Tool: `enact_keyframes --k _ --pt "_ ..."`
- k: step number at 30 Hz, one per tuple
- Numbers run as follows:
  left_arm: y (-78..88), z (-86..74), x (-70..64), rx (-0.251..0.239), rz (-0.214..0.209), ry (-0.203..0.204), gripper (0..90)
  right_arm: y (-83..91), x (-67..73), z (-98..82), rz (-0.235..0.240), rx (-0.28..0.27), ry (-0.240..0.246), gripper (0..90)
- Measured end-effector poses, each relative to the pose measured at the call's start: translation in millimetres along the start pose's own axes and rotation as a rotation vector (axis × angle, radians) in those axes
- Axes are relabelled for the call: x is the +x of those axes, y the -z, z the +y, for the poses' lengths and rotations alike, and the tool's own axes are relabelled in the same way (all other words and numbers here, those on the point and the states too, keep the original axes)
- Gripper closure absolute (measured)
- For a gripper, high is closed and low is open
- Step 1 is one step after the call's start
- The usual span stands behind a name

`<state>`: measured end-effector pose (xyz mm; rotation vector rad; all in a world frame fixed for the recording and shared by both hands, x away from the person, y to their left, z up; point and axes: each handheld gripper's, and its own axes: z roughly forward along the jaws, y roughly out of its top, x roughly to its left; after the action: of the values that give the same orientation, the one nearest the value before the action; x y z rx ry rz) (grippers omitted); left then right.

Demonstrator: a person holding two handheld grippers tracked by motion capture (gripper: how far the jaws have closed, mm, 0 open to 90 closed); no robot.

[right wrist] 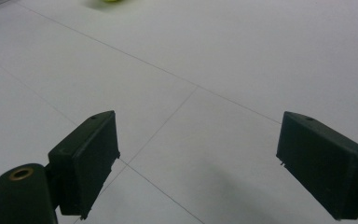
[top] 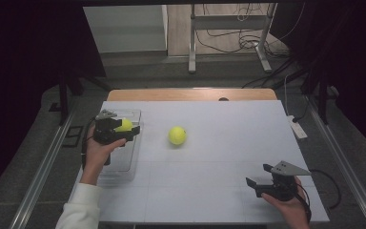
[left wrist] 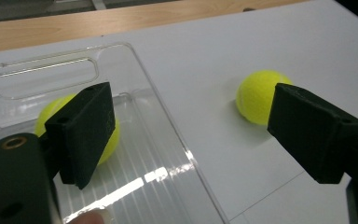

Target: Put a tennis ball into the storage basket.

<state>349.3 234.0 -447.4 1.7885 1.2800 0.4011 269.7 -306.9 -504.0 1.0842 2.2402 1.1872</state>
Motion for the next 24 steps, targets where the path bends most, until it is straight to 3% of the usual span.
enact_keyframes --k 7,24 --pt "4.2 -2.7 -2.7 -0.018 -0.012 -0.001 15.9 -1.9 0.9 0.5 0.013 0.000 0.003 13.1" --pt "6.1 4.0 -28.5 -0.044 -0.099 -0.050 15.4 -4.2 0.9 0.6 0.017 0.001 -0.002 13.2"
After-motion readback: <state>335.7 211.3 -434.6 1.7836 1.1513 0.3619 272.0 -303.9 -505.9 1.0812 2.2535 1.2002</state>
